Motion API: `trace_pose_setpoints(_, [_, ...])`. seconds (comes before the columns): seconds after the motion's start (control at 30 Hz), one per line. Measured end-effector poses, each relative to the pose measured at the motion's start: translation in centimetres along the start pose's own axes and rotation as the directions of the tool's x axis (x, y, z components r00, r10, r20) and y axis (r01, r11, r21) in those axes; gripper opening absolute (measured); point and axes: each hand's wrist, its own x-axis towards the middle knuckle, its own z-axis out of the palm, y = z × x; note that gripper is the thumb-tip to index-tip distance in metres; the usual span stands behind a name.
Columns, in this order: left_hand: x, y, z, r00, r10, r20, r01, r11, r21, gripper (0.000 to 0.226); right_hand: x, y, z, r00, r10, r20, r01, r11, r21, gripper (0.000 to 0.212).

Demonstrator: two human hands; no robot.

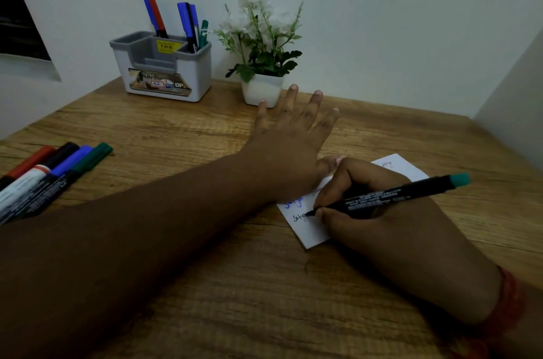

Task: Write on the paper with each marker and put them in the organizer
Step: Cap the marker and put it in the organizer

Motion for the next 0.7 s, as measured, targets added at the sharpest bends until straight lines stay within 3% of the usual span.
trace_pose_setpoints(0.07, [0.0, 0.1, -0.3, 1.000, 0.008, 0.022, -0.008, 1.000, -0.014, 0.085, -0.8, -0.2, -0.2, 0.982, -0.022, -0.188, 0.027, 0.999, 0.025, 0.014])
trace_pose_setpoints(0.3, [0.1, -0.2, -0.2, 0.999, 0.042, 0.022, -0.042, 0.999, -0.035, 0.076, -0.4, -0.3, -2.4, 0.844, -0.037, -0.535, 0.125, 0.984, 0.129, 0.009])
trace_pose_setpoints(0.53, [0.0, -0.3, -0.5, 0.992, 0.115, 0.043, -0.114, 0.993, -0.039, 0.076, 0.7, 1.8, -6.9, 0.795, 0.013, -0.606, 0.107, 0.981, 0.162, 0.013])
trace_pose_setpoints(0.7, [0.1, -1.4, -1.7, 0.996, 0.079, 0.036, -0.073, 0.988, -0.136, 0.074, 1.4, 3.2, -8.5, 0.776, 0.043, -0.629, 0.142, 0.960, 0.242, 0.019])
